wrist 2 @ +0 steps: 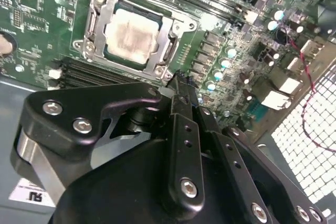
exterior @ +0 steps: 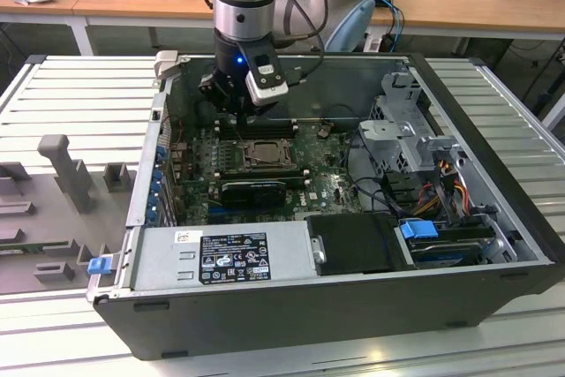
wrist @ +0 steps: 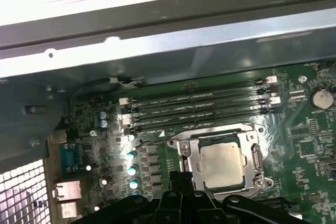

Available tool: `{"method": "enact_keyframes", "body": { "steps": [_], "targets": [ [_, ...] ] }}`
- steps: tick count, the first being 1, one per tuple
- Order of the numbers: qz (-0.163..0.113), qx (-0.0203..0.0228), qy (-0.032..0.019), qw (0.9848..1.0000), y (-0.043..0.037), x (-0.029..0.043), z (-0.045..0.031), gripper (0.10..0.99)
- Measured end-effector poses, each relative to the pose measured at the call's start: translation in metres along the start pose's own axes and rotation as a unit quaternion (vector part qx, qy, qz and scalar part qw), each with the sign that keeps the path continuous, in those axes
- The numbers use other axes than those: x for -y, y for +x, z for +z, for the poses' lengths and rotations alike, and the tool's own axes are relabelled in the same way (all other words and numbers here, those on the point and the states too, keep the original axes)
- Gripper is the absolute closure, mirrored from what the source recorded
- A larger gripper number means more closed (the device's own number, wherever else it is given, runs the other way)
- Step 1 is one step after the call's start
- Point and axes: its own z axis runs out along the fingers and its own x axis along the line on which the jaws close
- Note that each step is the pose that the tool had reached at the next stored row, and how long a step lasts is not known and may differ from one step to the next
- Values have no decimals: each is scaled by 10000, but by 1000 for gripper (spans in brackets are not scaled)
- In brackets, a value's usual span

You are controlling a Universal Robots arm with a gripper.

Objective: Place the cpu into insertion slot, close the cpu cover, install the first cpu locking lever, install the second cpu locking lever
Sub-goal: 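Install the first cpu locking lever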

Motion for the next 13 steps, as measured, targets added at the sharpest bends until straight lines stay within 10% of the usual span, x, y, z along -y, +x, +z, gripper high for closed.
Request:
{"method": "enact_keyframes", "body": {
  "steps": [3,9,13],
  "targets": [
    [-296,-16,8,9996,7,2,2,980],
    [-313,26,4,9995,335,47,16,980],
    [-317,35,4,9995,405,13,24,980]
  ]
}}
